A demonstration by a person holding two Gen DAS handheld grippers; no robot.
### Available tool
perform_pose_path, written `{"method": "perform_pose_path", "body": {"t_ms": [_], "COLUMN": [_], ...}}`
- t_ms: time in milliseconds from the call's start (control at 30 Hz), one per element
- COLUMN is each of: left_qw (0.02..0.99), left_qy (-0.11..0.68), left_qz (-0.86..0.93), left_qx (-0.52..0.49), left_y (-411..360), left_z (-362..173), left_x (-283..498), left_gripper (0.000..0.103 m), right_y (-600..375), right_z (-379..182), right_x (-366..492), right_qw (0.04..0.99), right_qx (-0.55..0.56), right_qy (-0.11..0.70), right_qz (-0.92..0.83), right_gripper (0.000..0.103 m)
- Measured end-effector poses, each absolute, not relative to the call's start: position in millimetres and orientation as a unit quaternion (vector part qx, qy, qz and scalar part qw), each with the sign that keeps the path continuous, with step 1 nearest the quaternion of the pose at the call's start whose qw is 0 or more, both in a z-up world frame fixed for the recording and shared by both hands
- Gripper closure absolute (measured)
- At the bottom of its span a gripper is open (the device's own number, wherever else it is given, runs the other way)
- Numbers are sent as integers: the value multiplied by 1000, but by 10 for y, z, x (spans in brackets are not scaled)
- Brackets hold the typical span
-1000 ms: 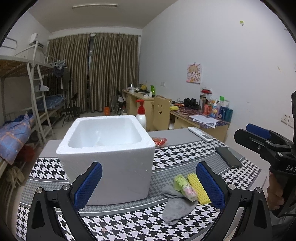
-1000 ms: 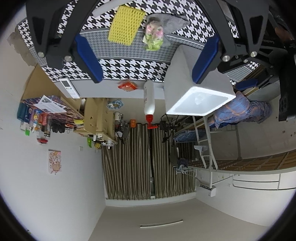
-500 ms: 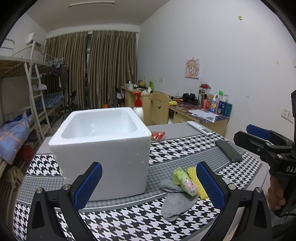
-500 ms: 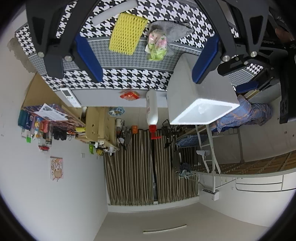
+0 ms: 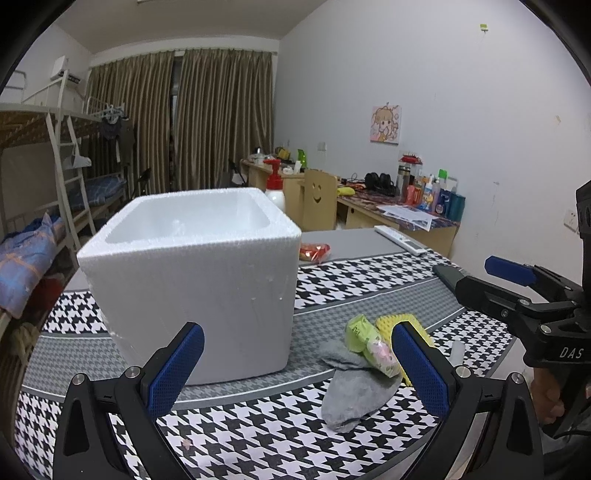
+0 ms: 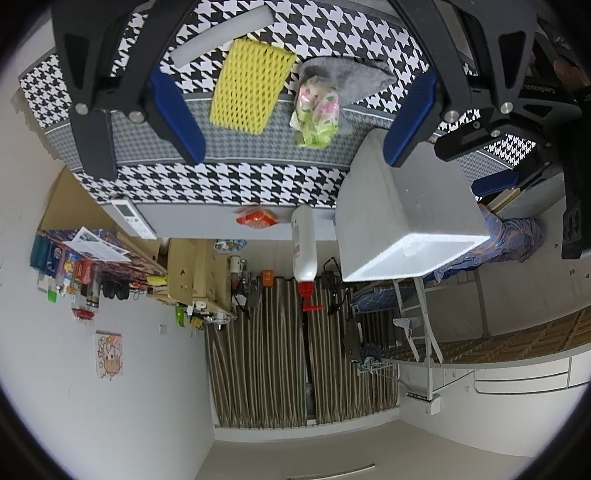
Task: Organize soft objects
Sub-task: 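Withdraw both tools from the box back toward the remaining table items, then lower the right tool onto the green-and-pink tissue packet and close it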
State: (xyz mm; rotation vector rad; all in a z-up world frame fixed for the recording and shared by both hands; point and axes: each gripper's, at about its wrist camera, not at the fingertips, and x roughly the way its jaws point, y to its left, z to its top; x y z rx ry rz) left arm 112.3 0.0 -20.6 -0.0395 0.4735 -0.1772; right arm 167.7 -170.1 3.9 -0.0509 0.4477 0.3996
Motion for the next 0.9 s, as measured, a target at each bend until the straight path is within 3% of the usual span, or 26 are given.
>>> {"method": "perform_pose_path", "body": {"t_ms": [900], "left_qw": [957], "left_qy": [280], "left_qz": [-75], "left_qx": [-20], "left_y": [-36], "left_z": [-480], "left_x": [1315], "left_gripper": [1], "right_y": [-1608], "right_z": [-421], "right_x": [2002], "right_qw": [929], "right_qx": [-15], "right_qy": [296], "right_qz": [223], "right_gripper": [4]}}
